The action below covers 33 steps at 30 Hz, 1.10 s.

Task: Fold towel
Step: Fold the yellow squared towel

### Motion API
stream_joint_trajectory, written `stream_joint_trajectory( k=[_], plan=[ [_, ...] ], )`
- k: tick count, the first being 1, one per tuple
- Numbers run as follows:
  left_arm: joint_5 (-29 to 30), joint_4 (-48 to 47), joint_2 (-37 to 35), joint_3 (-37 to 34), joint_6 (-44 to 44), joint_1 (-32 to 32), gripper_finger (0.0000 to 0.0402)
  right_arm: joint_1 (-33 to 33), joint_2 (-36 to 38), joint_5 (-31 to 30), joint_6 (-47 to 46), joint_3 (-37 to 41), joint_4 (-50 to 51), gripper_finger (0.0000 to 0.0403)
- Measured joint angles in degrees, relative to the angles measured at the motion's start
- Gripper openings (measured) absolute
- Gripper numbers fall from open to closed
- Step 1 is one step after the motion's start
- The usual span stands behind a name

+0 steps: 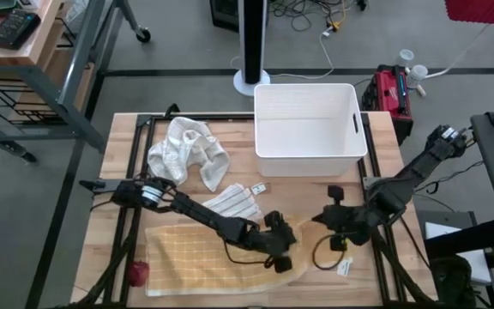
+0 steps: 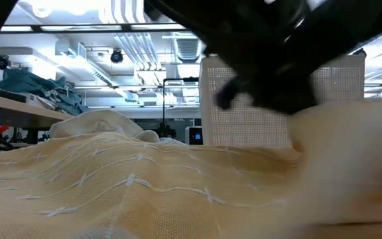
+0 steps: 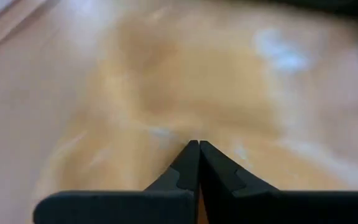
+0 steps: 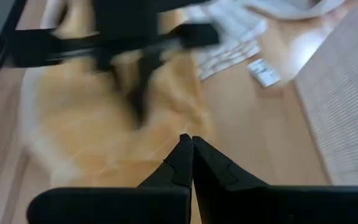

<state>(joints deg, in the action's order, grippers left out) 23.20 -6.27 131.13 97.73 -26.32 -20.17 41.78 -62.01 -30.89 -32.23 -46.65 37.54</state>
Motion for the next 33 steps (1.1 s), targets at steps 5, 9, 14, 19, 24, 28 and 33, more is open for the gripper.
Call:
stream_joint_trajectory(
  k=[5,9,14,19,24,28,33],
  plan=[
    [10.6,-21.3,-0.1,5.9,-7.8,0.9,0.0,4.4,-0.2,0.5,-4.2,2.7,-0.3,0.0],
    [10.7,-22.3,-0.1,6.5,-8.2,1.4,0.0,6.1,-3.8,3.0,-4.1,4.4,-4.4,0.0004],
    [10.7,-22.4,-0.1,5.4,-9.1,2.0,0.0,5.8,-11.9,7.4,-3.5,4.7,-13.8,0.0049],
    [10.2,-22.2,-0.1,3.3,-11.6,2.2,0.0,4.4,-20.7,6.9,-5.9,1.4,-16.4,0.012],
    [9.0,-22.2,-0.1,2.1,-13.7,2.4,0.0,2.8,-27.4,3.7,-7.1,-2.6,-18.1,0.0185],
    [8.8,-21.7,-0.1,2.0,-13.7,2.6,0.0,1.9,-30.6,-0.2,-9.2,-4.9,-17.7,0.022],
    [8.8,-21.0,-0.1,2.0,-13.7,2.6,0.0,0.7,-33.2,-1.0,-10.4,-6.0,-17.7,0.0221]
  ],
)
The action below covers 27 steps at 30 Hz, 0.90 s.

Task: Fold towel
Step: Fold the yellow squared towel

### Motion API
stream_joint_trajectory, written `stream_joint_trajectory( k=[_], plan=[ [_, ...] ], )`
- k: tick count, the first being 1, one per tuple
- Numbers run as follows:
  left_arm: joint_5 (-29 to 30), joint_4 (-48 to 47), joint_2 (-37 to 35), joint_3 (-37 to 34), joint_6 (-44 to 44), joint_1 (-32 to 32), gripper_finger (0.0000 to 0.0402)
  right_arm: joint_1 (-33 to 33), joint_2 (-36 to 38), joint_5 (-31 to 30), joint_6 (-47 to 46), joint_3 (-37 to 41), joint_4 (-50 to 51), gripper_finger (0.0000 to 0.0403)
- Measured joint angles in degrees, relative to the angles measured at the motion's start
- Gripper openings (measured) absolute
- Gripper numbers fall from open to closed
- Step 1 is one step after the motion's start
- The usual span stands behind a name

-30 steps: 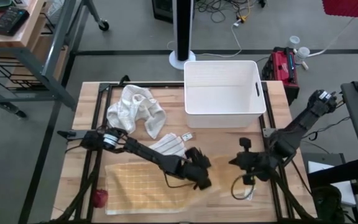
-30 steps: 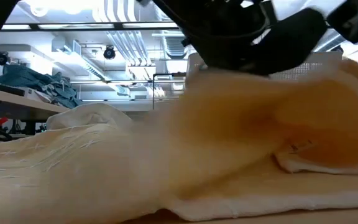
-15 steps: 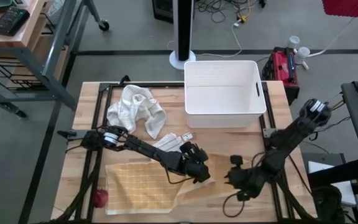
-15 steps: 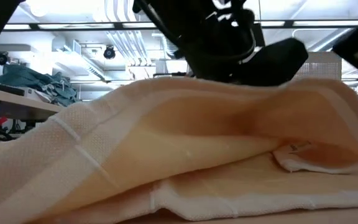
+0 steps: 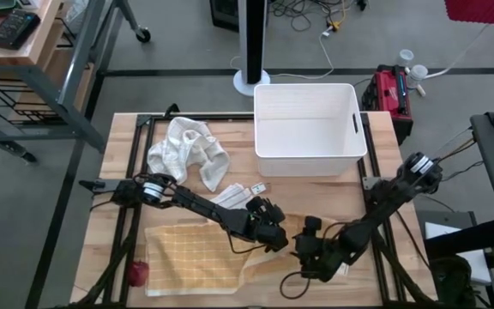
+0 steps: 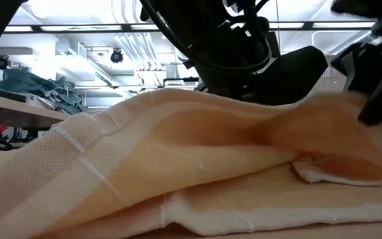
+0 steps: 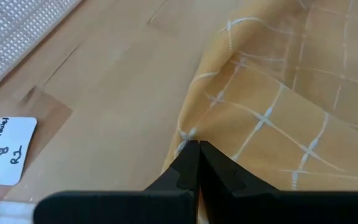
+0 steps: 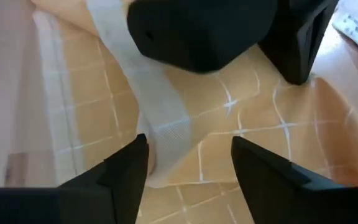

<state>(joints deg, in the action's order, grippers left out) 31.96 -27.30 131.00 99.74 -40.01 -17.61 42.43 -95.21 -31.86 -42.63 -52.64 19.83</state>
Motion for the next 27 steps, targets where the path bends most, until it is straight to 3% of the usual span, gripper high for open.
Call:
stream_joint_trajectory(
  k=[4,9,10,15,21,27],
  plan=[
    [0.0,0.3,-0.5,0.0,0.7,-0.2,0.0,-1.3,-1.4,-0.4,0.7,0.1,3.6,0.017],
    [0.5,-0.7,-3.5,0.0,1.8,-0.9,0.0,-1.0,0.1,-2.3,1.0,-0.4,14.5,0.003],
    [0.7,-0.9,-4.0,0.0,2.0,-1.0,0.0,-0.9,0.8,-2.7,0.8,-0.7,17.1,0.0016],
    [1.4,-5.0,-6.9,0.0,2.6,-2.4,0.0,-0.6,4.9,-1.3,-1.6,-3.2,30.2,0.0005],
    [1.2,-6.2,-8.6,0.0,10.3,-6.0,0.0,-0.5,8.8,3.1,3.3,-8.5,42.8,0.0002],
    [1.8,-6.7,-8.2,0.0,8.6,-7.4,0.0,-0.4,9.2,3.7,8.3,-16.1,57.6,0.0001]
  ],
)
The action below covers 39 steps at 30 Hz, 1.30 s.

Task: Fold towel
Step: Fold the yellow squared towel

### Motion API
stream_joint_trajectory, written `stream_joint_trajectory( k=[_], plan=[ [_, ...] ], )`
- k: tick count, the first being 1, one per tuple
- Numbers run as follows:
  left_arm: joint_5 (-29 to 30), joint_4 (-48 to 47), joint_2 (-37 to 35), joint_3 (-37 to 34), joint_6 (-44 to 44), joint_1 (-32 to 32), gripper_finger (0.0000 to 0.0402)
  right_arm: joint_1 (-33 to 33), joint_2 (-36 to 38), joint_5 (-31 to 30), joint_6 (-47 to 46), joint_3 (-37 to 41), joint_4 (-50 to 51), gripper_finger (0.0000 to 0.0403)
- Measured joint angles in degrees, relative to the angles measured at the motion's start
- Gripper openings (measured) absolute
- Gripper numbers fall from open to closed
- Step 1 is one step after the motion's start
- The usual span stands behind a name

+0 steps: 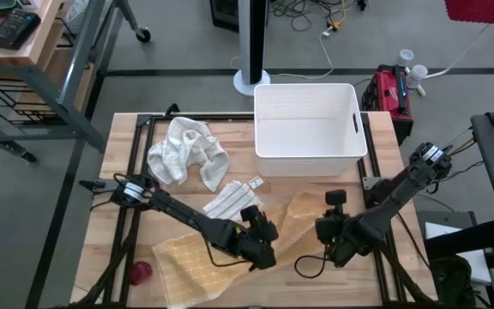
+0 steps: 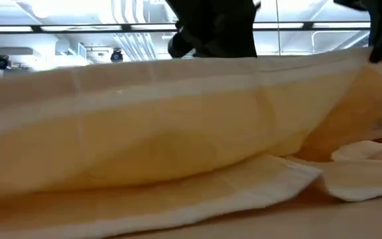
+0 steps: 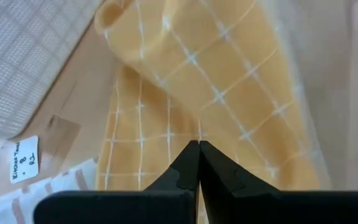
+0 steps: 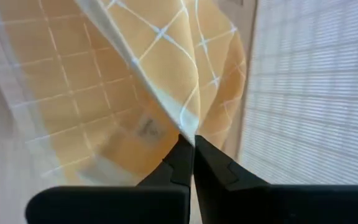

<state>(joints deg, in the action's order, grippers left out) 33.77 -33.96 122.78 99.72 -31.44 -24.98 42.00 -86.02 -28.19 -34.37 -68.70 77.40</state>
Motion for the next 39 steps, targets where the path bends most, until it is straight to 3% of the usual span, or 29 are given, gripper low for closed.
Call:
stream_joint_trajectory(
  k=[9,16,19,23,30,35,39],
  plan=[
    [-2.1,-0.3,2.4,-2.5,-2.8,0.2,0.0,0.1,-0.4,2.6,3.4,-4.6,13.1,0.0],
    [-7.2,1.6,2.5,-11.2,-12.2,0.4,0.0,0.5,-0.3,1.8,5.7,-3.5,11.6,0.0],
    [-8.6,4.6,1.9,-14.5,-15.8,0.3,0.0,0.5,-0.4,5.1,3.6,-2.1,10.0,0.0008],
    [-9.0,6.3,1.8,-16.5,-17.1,0.0,0.0,0.6,-0.3,8.2,-4.0,1.8,7.3,0.0045],
    [-8.6,5.4,1.8,-14.8,-15.1,-0.1,0.0,2.9,-0.3,12.8,-13.1,14.2,-11.7,0.0134],
    [-8.0,5.8,2.0,-14.0,-14.1,-0.1,0.0,3.7,-0.2,13.3,-21.9,20.0,-12.2,0.0186],
    [-7.8,5.9,2.0,-14.0,-14.1,-0.1,0.0,4.5,0.2,15.4,-22.6,22.8,-12.4,0.0214]
  ],
)
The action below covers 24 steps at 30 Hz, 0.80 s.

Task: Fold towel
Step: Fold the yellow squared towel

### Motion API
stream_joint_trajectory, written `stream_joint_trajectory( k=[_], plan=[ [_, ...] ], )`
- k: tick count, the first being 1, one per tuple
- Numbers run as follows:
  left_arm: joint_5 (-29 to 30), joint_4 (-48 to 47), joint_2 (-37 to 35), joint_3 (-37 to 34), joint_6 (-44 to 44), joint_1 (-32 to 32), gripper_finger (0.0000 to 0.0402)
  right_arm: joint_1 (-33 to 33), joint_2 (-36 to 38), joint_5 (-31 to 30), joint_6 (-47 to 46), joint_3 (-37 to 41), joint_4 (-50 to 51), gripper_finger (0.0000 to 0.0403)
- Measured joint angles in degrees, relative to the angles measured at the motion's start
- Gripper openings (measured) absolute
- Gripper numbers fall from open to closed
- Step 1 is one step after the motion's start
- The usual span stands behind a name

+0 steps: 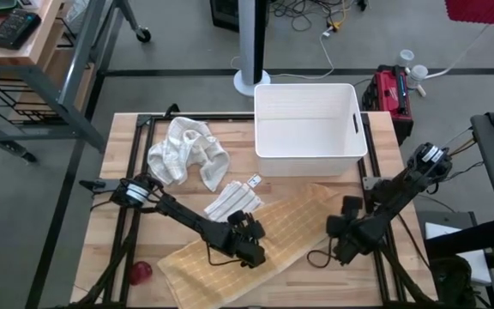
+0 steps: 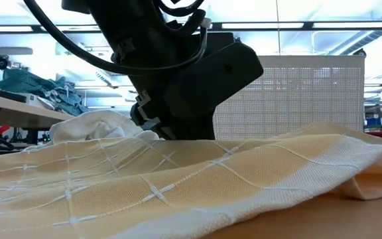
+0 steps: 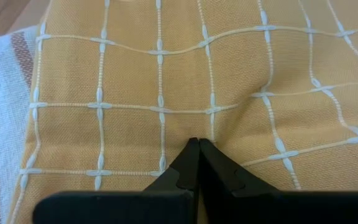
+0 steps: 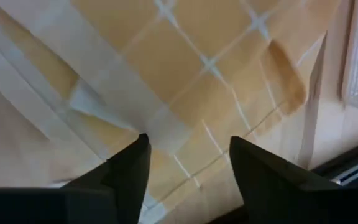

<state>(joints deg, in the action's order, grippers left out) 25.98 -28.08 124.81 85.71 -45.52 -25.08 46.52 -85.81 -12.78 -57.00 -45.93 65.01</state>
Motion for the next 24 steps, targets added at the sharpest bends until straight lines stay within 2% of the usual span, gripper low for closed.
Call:
stream_joint_trajectory(
  k=[7,11,15,21,24],
  plan=[
    [0.1,-0.5,0.0,0.0,0.1,0.0,0.0,1.8,3.7,2.8,-1.3,2.0,-4.1,0.0227],
    [-4.8,-5.9,-0.2,0.2,2.8,-0.8,0.0,2.7,6.9,2.2,-3.7,5.6,-8.6,0.0221],
    [-1.3,-8.5,-0.4,0.1,3.2,-2.7,0.0,2.9,10.9,0.3,-6.1,11.4,-15.5,0.0221],
    [0.1,-8.4,-0.5,0.0,3.9,-3.0,0.0,2.8,16.3,-0.3,-5.6,16.7,-30.2,0.0218],
    [0.7,-8.3,-0.5,0.0,3.9,-3.0,0.0,2.8,17.2,-0.9,-5.1,17.5,-32.2,0.0213]
  ],
)
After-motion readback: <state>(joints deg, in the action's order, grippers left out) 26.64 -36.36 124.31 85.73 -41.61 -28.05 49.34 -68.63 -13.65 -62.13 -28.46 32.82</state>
